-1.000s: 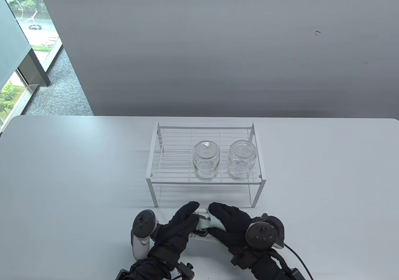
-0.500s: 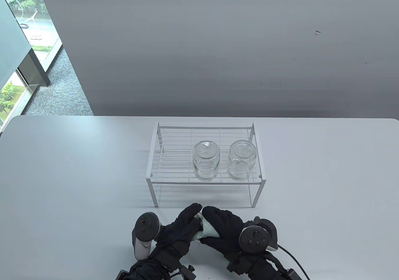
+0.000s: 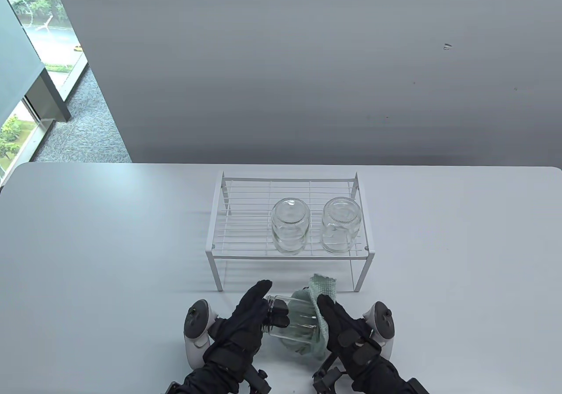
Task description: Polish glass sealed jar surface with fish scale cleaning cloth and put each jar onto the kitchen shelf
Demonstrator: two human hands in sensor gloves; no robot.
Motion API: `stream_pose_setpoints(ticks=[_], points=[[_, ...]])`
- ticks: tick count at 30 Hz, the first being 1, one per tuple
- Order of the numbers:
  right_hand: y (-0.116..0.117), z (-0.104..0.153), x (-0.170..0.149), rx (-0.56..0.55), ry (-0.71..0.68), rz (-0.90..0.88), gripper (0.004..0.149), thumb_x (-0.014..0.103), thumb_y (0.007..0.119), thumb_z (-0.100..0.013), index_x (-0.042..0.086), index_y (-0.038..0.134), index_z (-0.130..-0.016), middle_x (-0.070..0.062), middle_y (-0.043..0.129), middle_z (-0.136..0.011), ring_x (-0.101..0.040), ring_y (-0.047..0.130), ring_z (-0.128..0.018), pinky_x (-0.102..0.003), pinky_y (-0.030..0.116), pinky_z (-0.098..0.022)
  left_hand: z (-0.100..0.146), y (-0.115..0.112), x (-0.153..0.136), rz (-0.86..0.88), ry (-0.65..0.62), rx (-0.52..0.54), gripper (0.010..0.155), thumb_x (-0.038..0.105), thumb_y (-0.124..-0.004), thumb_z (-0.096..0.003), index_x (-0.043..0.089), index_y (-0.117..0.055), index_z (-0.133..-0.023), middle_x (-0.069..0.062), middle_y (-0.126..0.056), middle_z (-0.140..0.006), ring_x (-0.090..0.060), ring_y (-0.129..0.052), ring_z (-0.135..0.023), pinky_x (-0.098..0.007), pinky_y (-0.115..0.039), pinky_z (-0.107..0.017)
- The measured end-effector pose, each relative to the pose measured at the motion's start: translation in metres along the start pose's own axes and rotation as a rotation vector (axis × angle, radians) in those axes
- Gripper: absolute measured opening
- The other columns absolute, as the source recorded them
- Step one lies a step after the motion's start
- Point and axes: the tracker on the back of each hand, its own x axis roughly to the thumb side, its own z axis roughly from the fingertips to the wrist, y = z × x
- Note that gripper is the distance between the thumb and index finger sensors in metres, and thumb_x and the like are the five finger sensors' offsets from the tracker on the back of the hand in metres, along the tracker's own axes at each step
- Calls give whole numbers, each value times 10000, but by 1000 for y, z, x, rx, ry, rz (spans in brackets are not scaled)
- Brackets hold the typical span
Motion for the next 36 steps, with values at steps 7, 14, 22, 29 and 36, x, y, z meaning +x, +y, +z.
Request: stream_pose_setpoints(ticks=[7,14,22,29,36], points=[[6,1,-8,48,33,-59,752,491,586,-607,-65,341,-1049,-363,542,-956,-552,738,-779,-654,578,-550,0,0,-5,143,-22,16,560,327,-513,-584,159,-311,-1079,-67,-761,-923,-93,-938,-741,-495,-295,-765],[14,-1,-4,104,-100,53,987,626,641,-573,-79,119,-1027,-369,368,-1008,-581,580,-886,-696,498,-577,0,-6,-7,188,-14,-8,558,302,-508,-575,161,-304,-1075,-38,-688,-966,-84,-923,-808,-499,-302,-765],[13,-1,-5,66,-92,128,1027,598,735,-525,-90,142,-1005,-345,433,-994,-553,627,-875,-702,506,-563,-4,-25,-10,198,9,-188,578,301,-507,-577,193,-239,-1077,20,-635,-1017,-122,-867,-942,-487,-216,-736],[20,0,-14,109,2,177,1007,548,762,-524,-149,197,-981,-359,513,-953,-564,670,-835,-695,521,-556,-4,-22,-6,121,-18,-154,587,301,-539,-576,196,-258,-1079,2,-647,-1019,-157,-861,-949,-503,-197,-712],[8,2,-3,-71,-90,161,1025,533,801,-509,-175,212,-959,-382,548,-904,-562,725,-784,-678,550,-545,-4,-21,-1,-23,-33,-102,574,287,-560,-565,162,-319,-1071,-31,-703,-973,-179,-913,-880,-531,-243,-708]])
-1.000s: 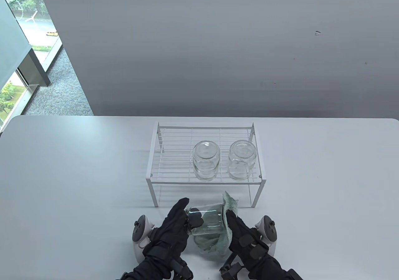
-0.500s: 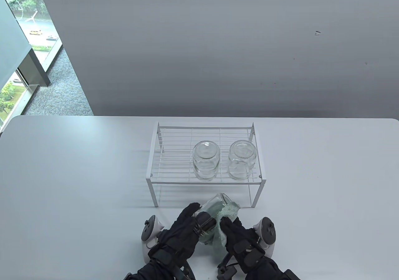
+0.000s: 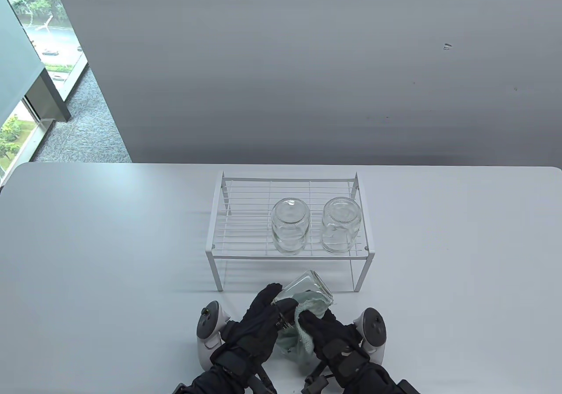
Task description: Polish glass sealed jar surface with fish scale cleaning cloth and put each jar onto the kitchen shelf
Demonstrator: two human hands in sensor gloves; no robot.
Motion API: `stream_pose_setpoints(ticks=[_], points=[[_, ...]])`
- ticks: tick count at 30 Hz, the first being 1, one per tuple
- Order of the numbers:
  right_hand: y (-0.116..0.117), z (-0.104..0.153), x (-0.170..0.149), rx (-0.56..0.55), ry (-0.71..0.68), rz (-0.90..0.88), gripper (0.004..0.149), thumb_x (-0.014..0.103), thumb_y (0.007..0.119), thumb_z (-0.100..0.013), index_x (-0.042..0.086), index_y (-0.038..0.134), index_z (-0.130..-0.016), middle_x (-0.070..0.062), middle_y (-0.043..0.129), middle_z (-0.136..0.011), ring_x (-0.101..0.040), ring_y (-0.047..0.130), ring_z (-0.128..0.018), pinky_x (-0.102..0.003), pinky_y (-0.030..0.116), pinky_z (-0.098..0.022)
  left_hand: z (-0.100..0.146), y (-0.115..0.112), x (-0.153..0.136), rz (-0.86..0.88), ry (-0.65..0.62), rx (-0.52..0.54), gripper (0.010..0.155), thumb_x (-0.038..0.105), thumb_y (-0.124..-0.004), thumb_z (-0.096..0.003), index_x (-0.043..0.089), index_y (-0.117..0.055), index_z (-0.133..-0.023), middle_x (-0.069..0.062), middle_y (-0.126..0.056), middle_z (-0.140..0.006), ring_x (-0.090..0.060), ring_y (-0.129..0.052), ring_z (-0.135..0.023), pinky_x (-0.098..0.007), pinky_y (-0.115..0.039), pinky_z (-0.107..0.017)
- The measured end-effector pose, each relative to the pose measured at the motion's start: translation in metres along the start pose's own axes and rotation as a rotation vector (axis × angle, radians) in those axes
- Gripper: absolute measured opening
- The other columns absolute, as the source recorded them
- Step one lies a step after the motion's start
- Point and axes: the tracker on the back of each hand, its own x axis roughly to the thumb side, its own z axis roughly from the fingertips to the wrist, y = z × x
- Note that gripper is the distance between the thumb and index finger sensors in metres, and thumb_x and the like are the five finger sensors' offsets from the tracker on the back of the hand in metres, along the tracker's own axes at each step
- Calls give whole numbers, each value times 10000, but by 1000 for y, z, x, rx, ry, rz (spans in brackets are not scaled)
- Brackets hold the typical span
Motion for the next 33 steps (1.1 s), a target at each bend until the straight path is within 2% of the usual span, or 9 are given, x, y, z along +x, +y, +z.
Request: stream_pose_setpoints(ticks=[3,5,10,14,19,23,26,29,33], points=[[-11,0,7,-84,-52,-11,1008,500,808,-511,-138,183,-979,-403,510,-904,-577,711,-779,-686,537,-543,1,2,3,-53,10,13,575,274,-577,-557,140,-348,-1067,-56,-730,-949,-206,-932,-846,-542,-242,-696],[-15,-1,13,-82,-84,43,965,461,810,-511,-109,205,-1000,-430,437,-918,-607,666,-786,-705,503,-542,1,3,4,-107,13,11,573,272,-580,-554,128,-363,-1064,-62,-742,-938,-210,-943,-827,-547,-248,-693],[-13,-2,33,66,-255,471,878,394,798,-510,-78,273,-1033,-441,342,-956,-705,510,-810,-761,394,-537,3,3,7,-212,12,27,572,260,-599,-544,101,-401,-1056,-94,-784,-898,-242,-972,-764,-555,-248,-685],[2,-1,45,177,-395,761,897,342,814,-494,-68,214,-1021,-450,291,-951,-707,459,-829,-764,377,-544,4,7,5,-247,26,56,575,248,-615,-535,80,-419,-1049,-119,-818,-866,-263,-997,-715,-569,-259,-674],[18,0,53,297,-484,1106,886,391,835,-477,-68,327,-1039,-441,253,-957,-715,400,-833,-768,347,-545,4,8,6,-290,26,74,583,241,-628,-529,64,-424,-1045,-140,-844,-838,-280,-1015,-673,-573,-261,-671],[33,3,51,389,-473,1326,912,450,834,-469,-59,342,-1043,-419,363,-971,-709,431,-832,-778,340,-538,3,0,11,-473,-11,27,604,238,-649,-521,46,-421,-1045,-159,-874,-809,-301,-1026,-631,-567,-250,-674],[35,2,48,420,-468,1298,936,514,811,-474,-76,346,-1034,-399,517,-940,-658,604,-798,-754,442,-534,0,-8,16,-623,-66,-58,636,237,-663,-518,24,-384,-1048,-175,-909,-771,-309,-1048,-569,-560,-266,-689],[29,0,42,407,-368,1117,929,543,794,-483,-75,376,-1037,-389,571,-922,-628,691,-763,-734,513,-516,1,-13,18,-715,-107,-88,639,251,-655,-523,32,-374,-1053,-165,-933,-743,-277,-1067,-524,-552,-299,-702],[16,-4,37,356,-316,910,827,545,734,-515,-33,478,-1047,-370,640,-910,-597,751,-740,-714,558,-504,1,-9,18,-649,-101,-90,630,265,-637,-532,53,-371,-1062,-158,-938,-735,-270,-1061,-511,-529,-293,-722]])
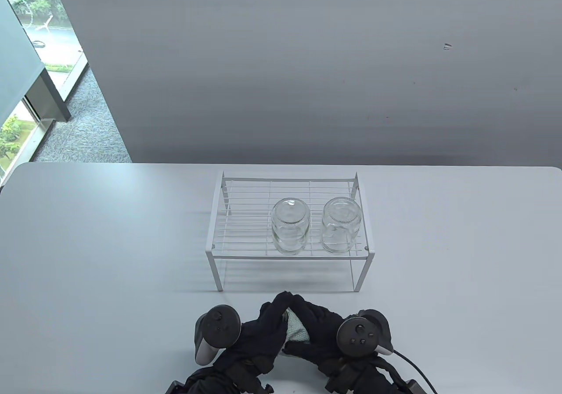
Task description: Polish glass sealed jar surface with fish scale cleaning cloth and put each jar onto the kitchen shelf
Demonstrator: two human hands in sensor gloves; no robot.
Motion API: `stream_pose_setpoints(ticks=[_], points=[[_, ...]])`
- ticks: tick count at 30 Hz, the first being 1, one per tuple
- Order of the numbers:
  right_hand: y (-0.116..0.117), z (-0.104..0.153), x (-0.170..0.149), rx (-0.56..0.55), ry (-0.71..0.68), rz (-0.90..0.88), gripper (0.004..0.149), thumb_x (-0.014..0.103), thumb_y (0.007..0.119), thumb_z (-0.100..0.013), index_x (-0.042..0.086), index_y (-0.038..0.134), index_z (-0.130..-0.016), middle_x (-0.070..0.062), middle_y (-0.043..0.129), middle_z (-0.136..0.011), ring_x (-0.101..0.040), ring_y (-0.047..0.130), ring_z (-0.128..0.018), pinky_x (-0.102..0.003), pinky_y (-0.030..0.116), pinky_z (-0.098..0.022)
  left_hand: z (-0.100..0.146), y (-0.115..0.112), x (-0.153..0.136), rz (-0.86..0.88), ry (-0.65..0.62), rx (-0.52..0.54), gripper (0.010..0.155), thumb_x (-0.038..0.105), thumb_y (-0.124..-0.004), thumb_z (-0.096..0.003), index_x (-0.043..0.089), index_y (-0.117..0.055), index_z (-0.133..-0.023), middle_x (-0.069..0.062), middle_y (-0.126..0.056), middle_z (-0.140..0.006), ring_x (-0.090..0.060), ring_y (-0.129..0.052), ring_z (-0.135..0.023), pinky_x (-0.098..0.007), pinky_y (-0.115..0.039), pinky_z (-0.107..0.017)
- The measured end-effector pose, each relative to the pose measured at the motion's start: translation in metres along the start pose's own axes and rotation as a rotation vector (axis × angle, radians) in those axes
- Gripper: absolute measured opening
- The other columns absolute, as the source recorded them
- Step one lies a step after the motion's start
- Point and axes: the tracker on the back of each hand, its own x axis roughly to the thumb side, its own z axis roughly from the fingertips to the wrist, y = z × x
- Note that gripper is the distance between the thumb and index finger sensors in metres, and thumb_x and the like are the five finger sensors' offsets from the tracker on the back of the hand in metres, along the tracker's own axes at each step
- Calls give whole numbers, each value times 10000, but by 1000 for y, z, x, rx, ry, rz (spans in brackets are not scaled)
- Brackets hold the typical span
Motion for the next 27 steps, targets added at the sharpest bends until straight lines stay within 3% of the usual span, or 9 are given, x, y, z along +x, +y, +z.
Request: stream_pose_setpoints(ticks=[6,10,18,22,27], points=[[-1,9,-21,-126,195,-453,616,409,707,-551,-28,674,-984,-360,716,-874,-587,786,-709,-715,562,-496,1,5,-3,67,-19,2,621,284,-615,-543,80,-362,-1071,-128,-942,-731,-232,-1063,-502,-519,-313,-740],[2,16,-32,-173,316,-707,565,361,724,-547,-38,722,-947,-358,720,-868,-585,782,-710,-717,550,-502,2,6,-7,145,3,22,615,295,-593,-556,93,-338,-1078,-108,-927,-754,-202,-1058,-532,-522,-317,-743],[8,19,-34,-274,319,-969,790,515,750,-546,-52,497,-1036,-368,566,-942,-588,700,-775,-712,529,-526,9,11,-25,436,119,141,573,317,-527,-582,122,-323,-1082,-51,-874,-829,-120,-1044,-625,-542,-347,-731],[11,17,-32,-269,264,-966,925,556,751,-544,-40,274,-1065,-359,445,-991,-582,639,-836,-727,514,-535,10,9,-37,655,182,154,539,328,-507,-589,159,-352,-1077,-37,-826,-879,-101,-1018,-694,-537,-323,-728],[17,12,-26,-266,210,-910,1012,549,782,-525,-52,148,-1036,-353,422,-998,-565,658,-856,-718,526,-544,13,6,-42,844,211,214,527,316,-480,-587,176,-340,-1075,-34,-759,-926,-92,-982,-772,-592,-371,-707]])
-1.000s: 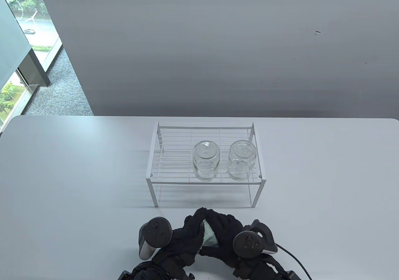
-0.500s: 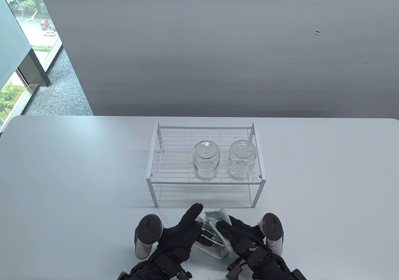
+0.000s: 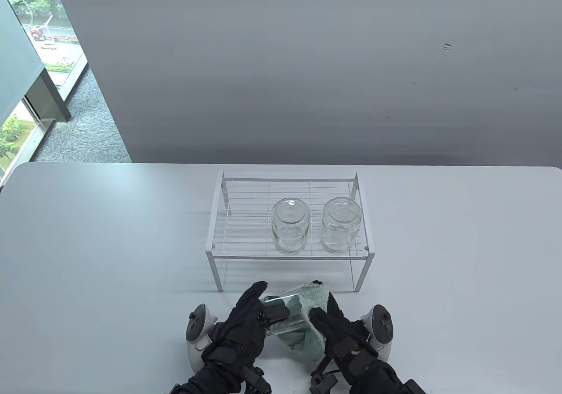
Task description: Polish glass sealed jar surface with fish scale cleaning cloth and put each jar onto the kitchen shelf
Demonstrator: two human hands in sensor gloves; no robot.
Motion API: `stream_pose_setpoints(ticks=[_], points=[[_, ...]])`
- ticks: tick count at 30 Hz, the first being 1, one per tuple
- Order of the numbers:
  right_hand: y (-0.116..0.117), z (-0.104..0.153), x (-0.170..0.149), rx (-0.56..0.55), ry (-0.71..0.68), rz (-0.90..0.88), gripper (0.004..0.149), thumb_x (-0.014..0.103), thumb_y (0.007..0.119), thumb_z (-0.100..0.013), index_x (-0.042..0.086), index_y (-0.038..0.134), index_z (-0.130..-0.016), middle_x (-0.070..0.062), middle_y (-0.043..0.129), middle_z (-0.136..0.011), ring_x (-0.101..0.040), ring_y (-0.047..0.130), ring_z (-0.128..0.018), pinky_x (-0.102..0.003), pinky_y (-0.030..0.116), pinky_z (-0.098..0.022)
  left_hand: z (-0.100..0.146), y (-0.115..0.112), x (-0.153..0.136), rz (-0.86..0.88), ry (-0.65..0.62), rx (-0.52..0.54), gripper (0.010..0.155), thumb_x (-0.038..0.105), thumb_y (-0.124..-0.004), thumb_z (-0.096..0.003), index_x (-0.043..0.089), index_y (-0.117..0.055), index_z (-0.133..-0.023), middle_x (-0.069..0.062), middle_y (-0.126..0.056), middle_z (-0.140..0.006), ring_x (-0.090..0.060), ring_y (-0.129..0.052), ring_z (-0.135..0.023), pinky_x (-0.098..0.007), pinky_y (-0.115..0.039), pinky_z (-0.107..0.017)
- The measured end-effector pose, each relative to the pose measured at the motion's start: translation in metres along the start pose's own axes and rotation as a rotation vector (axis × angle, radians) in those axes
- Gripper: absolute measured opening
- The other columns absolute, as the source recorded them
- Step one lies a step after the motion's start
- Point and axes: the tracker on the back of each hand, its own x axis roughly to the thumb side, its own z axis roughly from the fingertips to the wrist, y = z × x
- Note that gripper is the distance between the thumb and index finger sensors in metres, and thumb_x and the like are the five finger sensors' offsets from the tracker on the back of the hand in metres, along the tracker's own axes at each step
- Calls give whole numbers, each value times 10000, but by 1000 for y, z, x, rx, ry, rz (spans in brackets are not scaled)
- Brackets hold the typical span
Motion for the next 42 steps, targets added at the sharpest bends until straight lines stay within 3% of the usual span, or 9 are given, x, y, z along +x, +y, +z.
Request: stream_pose_setpoints(ticks=[6,9,17,25,29,32,34,36,42], points=[[5,0,-8,-40,28,36,1029,546,795,-512,-83,149,-1006,-326,470,-988,-533,684,-860,-701,530,-553,-3,-15,-2,18,26,-150,539,306,-473,-584,144,-329,-1078,-24,-706,-964,-124,-946,-843,-600,-361,-699],[6,3,-14,-41,60,39,1060,578,788,-508,-98,131,-991,-334,454,-982,-542,665,-863,-702,526,-552,-6,-24,-5,11,50,-243,570,295,-478,-586,189,-219,-1083,-28,-615,-1025,-172,-843,-953,-627,-328,-696],[2,3,-8,-142,-13,53,1096,566,845,-477,-88,127,-986,-337,424,-981,-558,629,-876,-714,512,-555,-9,-30,-6,-90,72,-268,597,283,-520,-577,208,-215,-1084,-87,-599,-1031,-238,-821,-964,-607,-388,-713],[-5,4,2,-284,-96,178,1081,581,888,-434,-108,260,-982,-326,578,-902,-524,776,-754,-673,572,-538,-9,-32,-8,-180,91,-230,601,320,-560,-584,227,-253,-1093,-126,-600,-1027,-263,-830,-942,-607,-398,-710],[-9,3,10,-279,-110,247,1073,576,897,-433,-123,295,-980,-347,605,-876,-535,791,-718,-679,574,-524,-7,-27,1,-330,118,-183,674,400,-704,-557,198,-356,-1097,-278,-634,-971,-420,-840,-830,-685,-457,-643],[-11,4,11,-233,-58,290,1066,580,889,-442,-130,304,-982,-356,612,-868,-537,801,-705,-679,581,-519,-6,-24,9,-518,161,-267,761,494,-712,-556,166,-301,-1106,-361,-552,-984,-495,-762,-854,-697,-445,-640],[-10,5,10,-223,-43,279,1063,570,898,-438,-138,319,-981,-372,621,-854,-548,804,-686,-686,578,-511,-5,-24,13,-613,170,-267,791,515,-725,-551,148,-294,-1103,-381,-452,-1018,-542,-663,-894,-707,-405,-647],[-7,4,11,-176,-36,294,1062,575,898,-436,-144,336,-980,-376,641,-840,-545,821,-668,-684,589,-504,-5,-22,17,-737,122,-244,843,539,-737,-533,31,-352,-1086,-388,-406,-1032,-542,-636,-914,-706,-404,-647],[3,3,12,-71,-19,293,1006,563,833,-483,-142,336,-998,-400,638,-835,-558,813,-652,-685,583,-495,-6,-20,13,-628,110,-306,926,574,-747,-527,13,-261,-1080,-311,-447,-1067,-506,-647,-937,-673,-432,-679]])
